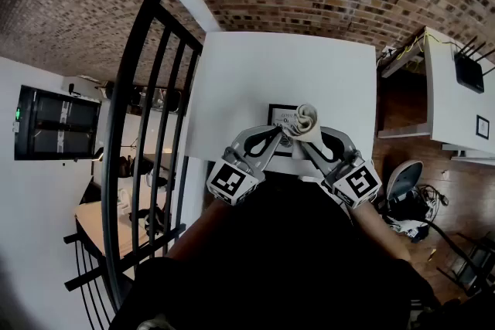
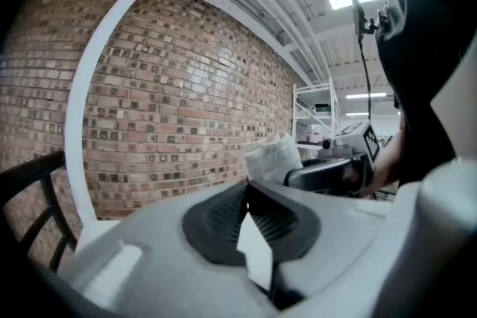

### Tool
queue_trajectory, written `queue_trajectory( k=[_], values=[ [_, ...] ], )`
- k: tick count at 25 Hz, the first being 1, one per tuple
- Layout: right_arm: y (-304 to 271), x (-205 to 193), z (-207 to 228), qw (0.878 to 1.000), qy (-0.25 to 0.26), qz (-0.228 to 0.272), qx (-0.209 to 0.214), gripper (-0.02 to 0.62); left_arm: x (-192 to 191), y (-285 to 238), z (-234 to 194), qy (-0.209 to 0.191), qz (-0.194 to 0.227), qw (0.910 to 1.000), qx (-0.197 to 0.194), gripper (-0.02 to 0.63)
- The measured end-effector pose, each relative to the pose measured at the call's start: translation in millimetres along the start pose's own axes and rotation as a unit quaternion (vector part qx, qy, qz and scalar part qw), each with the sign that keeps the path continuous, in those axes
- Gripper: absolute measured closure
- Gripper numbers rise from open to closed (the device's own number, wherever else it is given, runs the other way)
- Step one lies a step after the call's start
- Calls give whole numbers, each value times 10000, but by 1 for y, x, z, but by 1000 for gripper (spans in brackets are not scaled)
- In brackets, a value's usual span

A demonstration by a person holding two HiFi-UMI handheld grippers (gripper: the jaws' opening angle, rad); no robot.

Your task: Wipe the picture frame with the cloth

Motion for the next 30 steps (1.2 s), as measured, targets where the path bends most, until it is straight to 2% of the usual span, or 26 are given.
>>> queue_trajectory(
  k=[4,9,13,18,22,26,30],
  values=[
    [-20,-3,-8,9999,28,-37,-105,477,-4,9,-23,-22,37,10000,-53,604],
    [-67,-6,-21,9995,92,-98,-281,476,-3,24,-67,-123,148,9993,-324,604],
    [-109,2,-38,9974,107,-256,-665,476,2,45,-107,-222,136,9976,-647,604],
    [-157,1,-60,9922,-117,-538,-1121,476,0,72,-153,-106,-36,9950,-991,604],
    [-174,-2,-67,9889,-205,-730,-1276,476,-4,72,-165,18,-213,9922,-1228,604],
    [-173,-7,-71,9884,-230,-775,-1284,476,-1,67,-166,117,-138,9923,-1226,604],
    [-169,-26,-67,9875,-427,-839,-1267,476,-17,59,-164,180,-301,9928,-1148,604]
  ],
)
Point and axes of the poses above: the fingertips, and each gripper's own axes: y backward along the fingers, z to its right, x out of its top, the point moved 1 cm from there along y, backward along the fingers, and after that the axes turned 11 degrees about y, right-handed, at the moved point
